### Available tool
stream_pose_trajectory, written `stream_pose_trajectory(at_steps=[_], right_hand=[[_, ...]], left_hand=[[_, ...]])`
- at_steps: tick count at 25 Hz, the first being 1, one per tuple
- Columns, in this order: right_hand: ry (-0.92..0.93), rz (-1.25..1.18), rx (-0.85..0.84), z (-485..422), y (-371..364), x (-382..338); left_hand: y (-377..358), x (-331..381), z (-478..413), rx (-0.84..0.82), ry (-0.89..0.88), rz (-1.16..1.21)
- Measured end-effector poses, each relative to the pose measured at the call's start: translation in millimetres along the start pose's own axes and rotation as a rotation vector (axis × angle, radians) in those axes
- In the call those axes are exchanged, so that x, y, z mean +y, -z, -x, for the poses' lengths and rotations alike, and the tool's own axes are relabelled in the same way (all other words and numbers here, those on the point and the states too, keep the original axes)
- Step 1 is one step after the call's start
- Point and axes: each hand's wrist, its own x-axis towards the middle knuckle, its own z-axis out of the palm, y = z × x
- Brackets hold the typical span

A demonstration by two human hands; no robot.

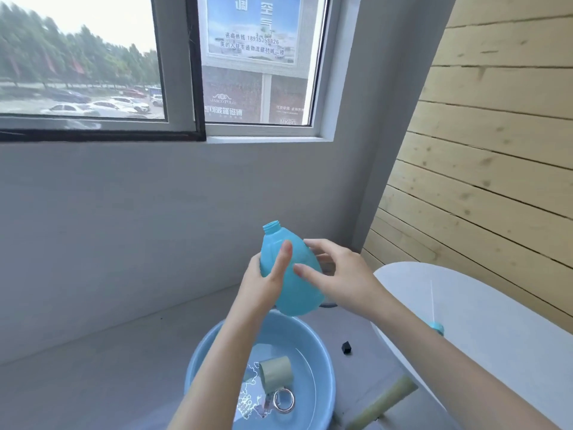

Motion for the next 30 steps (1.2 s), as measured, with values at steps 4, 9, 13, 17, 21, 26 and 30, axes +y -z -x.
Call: stream_pose_trajectory(at_steps=[4,9,13,17,21,26,30], right_hand=[[-0.01,0.062,-0.078,-18.3,-12.2,-10.3],[-0.059,-0.012,-0.109,-36.6,-31.8,1.4],[-0.135,-0.049,-0.182,-50.5,-74.8,47.9],[-0.266,-0.077,-0.252,-54.9,-125.4,107.9],[-0.43,-0.092,-0.333,-55.4,-177.3,170.7],[-0.581,-0.074,-0.487,-43.9,-234.7,226.5],[-0.591,-0.031,-0.622,-28.1,-281.5,254.0]], left_hand=[[21.8,7.5,-4.1,-0.003,0.025,0.073],[48.2,-14.0,-18.1,0.039,0.067,0.01],[82.7,-71.6,-50.6,0.2,0.123,-0.133],[105.3,-142.2,-70.2,0.204,0.187,-0.294],[119.7,-217.2,-87.0,0.247,0.276,-0.442],[134.3,-298.6,-92.2,0.282,0.267,-0.793],[140.2,-348.4,-92.1,0.267,0.237,-1.001]])
